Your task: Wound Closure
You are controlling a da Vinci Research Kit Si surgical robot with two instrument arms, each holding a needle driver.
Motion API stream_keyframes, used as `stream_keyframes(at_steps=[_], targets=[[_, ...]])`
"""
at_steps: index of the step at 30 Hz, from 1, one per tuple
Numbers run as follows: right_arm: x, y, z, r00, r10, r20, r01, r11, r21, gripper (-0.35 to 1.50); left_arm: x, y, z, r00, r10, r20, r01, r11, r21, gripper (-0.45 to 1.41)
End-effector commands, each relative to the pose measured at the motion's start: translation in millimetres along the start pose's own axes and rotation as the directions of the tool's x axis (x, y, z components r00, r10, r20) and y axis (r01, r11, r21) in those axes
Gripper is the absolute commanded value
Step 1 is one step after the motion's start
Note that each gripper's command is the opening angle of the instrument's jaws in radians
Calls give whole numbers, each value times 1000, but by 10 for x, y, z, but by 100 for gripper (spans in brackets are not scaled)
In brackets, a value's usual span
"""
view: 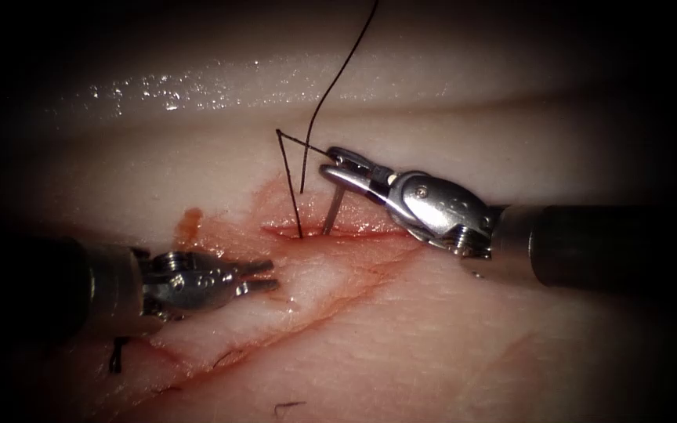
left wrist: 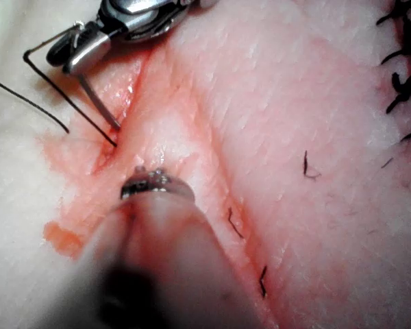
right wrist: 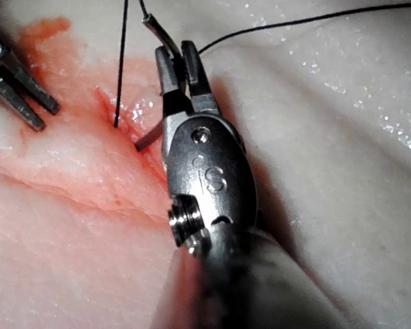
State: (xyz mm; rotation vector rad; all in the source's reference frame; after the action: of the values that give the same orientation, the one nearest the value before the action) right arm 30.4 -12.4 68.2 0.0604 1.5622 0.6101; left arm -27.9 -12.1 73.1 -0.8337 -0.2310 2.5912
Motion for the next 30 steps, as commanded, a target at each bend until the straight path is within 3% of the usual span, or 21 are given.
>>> stream_keyframes(at_steps=[1, 8, 20, 30], targets=[[-5, -2, 12, 1000, 13, -7, -13, 1000, -3, -35, -2, 5, 15, 1000, 8, -1, -8, 1000, -10, 19], [-2, 3, 20, 998, 63, -21, -64, 998, -18, -35, -10, 19, 31, 1000, 24, 4, -24, 999, -32, 17], [-3, 7, 28, 992, 126, -16, -126, 992, -19, -35, -14, 24, 18, 1000, 29, 2, -29, 999, -43, 12], [-9, 4, 28, 959, 280, 37, -281, 959, 34, -35, -18, 22, 12, 999, 34, 0, -34, 998, -51, 10]])
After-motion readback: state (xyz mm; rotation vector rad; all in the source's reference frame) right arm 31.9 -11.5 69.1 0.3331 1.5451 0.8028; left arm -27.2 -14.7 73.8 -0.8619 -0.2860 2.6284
